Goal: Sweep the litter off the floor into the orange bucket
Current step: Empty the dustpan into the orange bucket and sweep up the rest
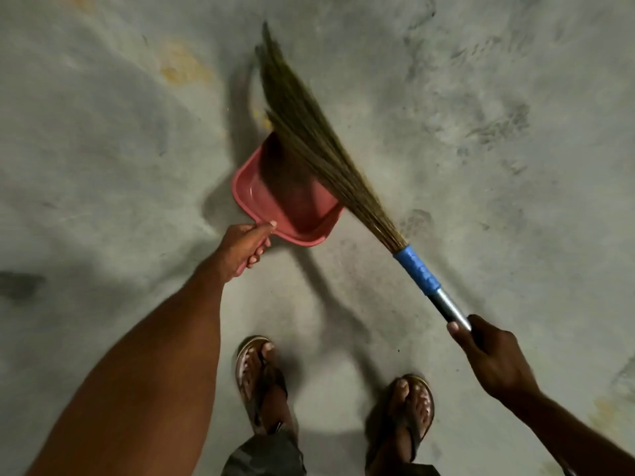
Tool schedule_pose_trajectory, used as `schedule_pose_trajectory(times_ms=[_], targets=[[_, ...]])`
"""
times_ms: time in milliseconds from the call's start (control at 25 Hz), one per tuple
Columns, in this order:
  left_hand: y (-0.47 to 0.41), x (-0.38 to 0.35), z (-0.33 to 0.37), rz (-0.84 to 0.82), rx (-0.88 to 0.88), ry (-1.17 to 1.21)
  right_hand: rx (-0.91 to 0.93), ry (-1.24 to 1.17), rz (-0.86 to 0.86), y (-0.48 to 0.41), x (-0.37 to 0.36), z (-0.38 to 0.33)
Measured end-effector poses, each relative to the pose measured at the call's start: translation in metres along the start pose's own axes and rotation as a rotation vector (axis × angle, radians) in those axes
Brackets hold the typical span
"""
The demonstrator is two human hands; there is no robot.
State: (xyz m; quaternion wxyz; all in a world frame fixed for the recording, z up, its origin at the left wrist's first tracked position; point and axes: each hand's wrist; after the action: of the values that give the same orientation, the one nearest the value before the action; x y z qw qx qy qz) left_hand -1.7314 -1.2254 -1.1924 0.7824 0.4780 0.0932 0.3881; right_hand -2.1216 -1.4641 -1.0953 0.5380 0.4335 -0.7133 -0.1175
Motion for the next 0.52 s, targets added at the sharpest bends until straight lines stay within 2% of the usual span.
schedule_pose_trajectory(times_ms=[160, 240, 320, 520], targets=[[0.08, 0.014, 0.01, 0.036, -0.023, 0.087, -0.001, -0.135, 0.08, 0.037, 0.056, -0.047], [0.123, 0.022, 0.005, 0.052, -0.003, 0.144, -0.024, -0.188, 0.045, 0.047, 0.079, -0.073], [0.155, 0.031, -0.005, 0.071, 0.046, 0.195, -0.049, -0.144, -0.002, 0.044, 0.093, -0.098], [0.138, 0.043, -0.051, 0.112, 0.168, 0.245, -0.081, 0.005, -0.017, -0.023, 0.062, -0.125]])
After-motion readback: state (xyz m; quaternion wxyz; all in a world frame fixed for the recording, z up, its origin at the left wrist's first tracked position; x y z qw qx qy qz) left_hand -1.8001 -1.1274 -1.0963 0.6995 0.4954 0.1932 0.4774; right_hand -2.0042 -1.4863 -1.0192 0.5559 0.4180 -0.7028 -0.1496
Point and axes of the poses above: each hand's wrist, its own y-axis away from the middle knuckle, its own x-axis out of the back of the hand, z = x × y
